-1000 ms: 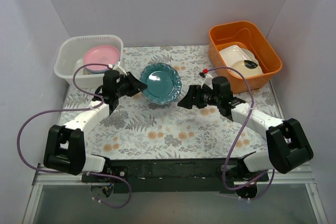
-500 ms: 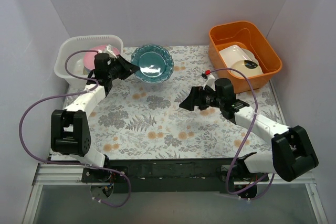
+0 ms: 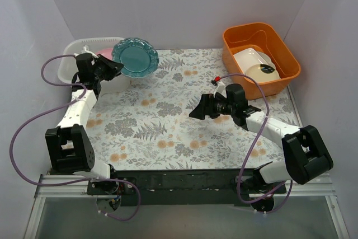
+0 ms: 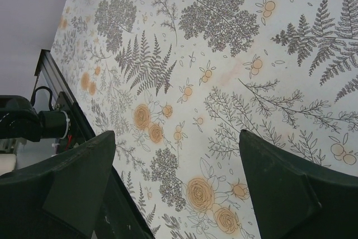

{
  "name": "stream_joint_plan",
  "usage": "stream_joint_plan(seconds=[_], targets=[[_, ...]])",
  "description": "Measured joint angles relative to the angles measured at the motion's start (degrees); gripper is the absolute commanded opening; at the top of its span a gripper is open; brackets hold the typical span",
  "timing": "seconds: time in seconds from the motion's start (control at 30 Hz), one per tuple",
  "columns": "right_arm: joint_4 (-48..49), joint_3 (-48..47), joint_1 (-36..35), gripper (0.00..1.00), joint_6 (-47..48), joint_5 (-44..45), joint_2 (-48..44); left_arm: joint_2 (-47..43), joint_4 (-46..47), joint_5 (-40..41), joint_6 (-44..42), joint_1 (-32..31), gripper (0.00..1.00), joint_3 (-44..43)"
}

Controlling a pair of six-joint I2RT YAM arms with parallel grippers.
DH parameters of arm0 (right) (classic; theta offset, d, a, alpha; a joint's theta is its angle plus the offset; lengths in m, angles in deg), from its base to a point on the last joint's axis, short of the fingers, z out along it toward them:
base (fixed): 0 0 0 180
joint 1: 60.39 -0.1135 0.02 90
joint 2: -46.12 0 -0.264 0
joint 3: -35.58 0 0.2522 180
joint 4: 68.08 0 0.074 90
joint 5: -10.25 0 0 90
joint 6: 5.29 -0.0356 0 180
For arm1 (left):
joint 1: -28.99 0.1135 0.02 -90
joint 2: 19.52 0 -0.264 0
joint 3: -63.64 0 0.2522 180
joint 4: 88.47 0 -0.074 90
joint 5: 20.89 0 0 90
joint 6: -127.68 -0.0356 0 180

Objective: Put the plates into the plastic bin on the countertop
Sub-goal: Place the plate in the plastic bin.

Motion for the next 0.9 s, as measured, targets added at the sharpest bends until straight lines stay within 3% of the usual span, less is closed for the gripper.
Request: stream_joint_plan(seconds=[0.43, 0.9], targets=[[1.4, 1.9, 0.0, 0.98, -0.1, -0.5, -2.3, -2.4, -3.3, 3.7, 0.8, 4.8, 0.0, -0.1], [0.3, 3.6, 0.0, 0.98, 0.1, 1.4, -6.6, 4.7, -4.9, 7.1, 3.3, 10.0, 0.0, -7.6]])
